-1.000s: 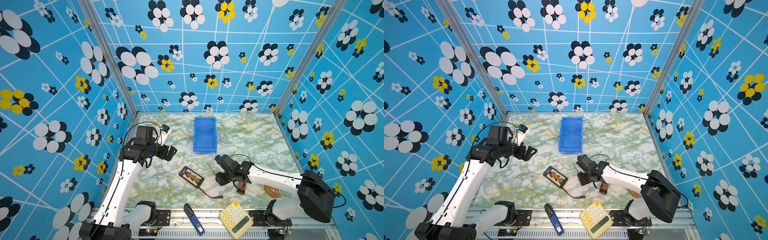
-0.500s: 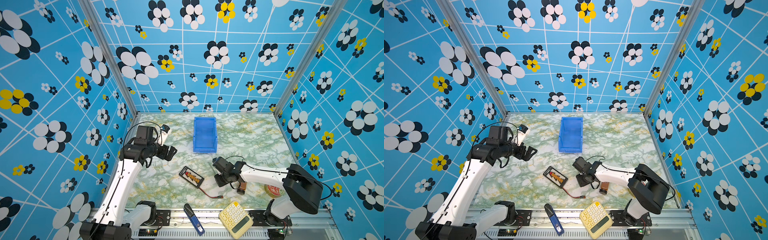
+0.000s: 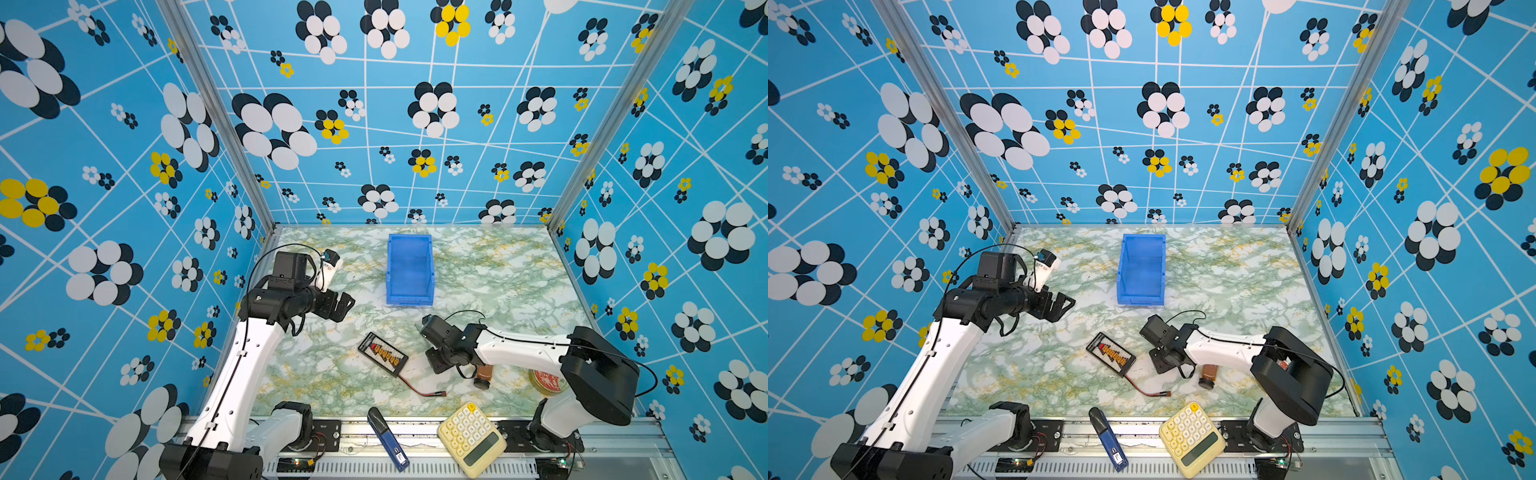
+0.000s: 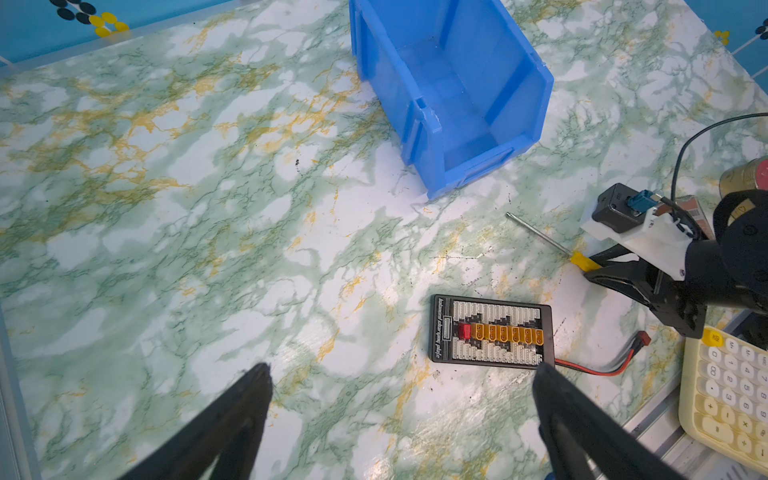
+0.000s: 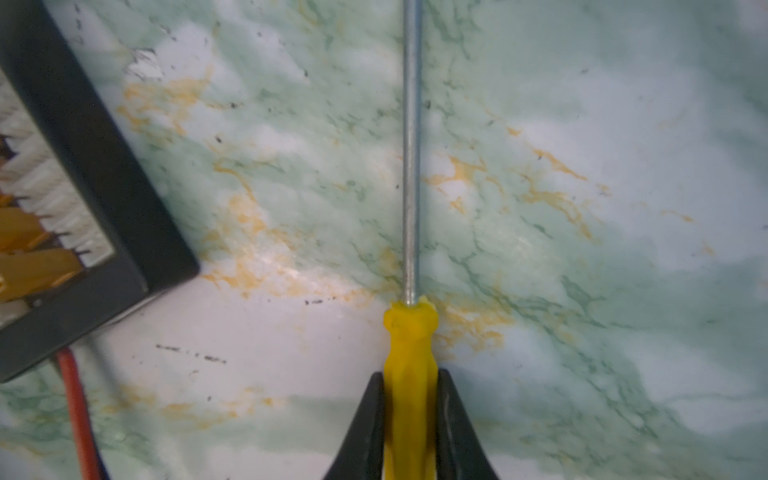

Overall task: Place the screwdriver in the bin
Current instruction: 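Close the right gripper on the yellow screwdriver handle, then lift the screwdriver with the right gripper and carry it over the blue bin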

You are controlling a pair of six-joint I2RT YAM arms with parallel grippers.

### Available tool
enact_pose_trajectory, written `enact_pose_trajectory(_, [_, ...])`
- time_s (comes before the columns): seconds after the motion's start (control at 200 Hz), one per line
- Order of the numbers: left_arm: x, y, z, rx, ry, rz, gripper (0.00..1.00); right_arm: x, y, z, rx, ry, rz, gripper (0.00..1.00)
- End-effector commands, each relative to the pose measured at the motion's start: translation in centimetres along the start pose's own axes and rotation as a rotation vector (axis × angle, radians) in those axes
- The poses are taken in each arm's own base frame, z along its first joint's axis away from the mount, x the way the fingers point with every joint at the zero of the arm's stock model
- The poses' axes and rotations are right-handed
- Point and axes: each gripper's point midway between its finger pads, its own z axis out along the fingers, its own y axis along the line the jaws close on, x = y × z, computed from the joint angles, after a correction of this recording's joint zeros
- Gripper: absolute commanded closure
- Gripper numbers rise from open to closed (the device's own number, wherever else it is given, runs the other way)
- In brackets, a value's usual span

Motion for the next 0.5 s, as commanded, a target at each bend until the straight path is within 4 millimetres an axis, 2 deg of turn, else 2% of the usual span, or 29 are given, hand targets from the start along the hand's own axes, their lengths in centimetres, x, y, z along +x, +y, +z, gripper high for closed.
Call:
enact_pose_trajectory(0.0, [0.3, -0.6, 0.4, 0.033, 0.013, -0.012, 0.01, 1.7, -1.1, 0.7, 0.06, 0.064, -0.01, 0.86])
enact_pose_trajectory(0.2, [0.3, -0.3, 0.3, 0.013, 0.013, 0.001, 0.01, 1.5, -0.8, -0.4, 0.042, 0.04, -0.007, 0.87])
enact_pose_trajectory(0.395, [0.4, 0.5, 0.4, -0.03, 0.027, 0.024, 0.01, 0.8, -0.2, -2.6, -0.02, -0.011, 0.001, 0.87])
enact_pose_trajectory(0.495, [0.2, -0.1, 0.3, 0.007, 0.023, 0.021, 0.01, 0.5, 0.2, -3.9, -0.054, -0.033, 0.0, 0.86])
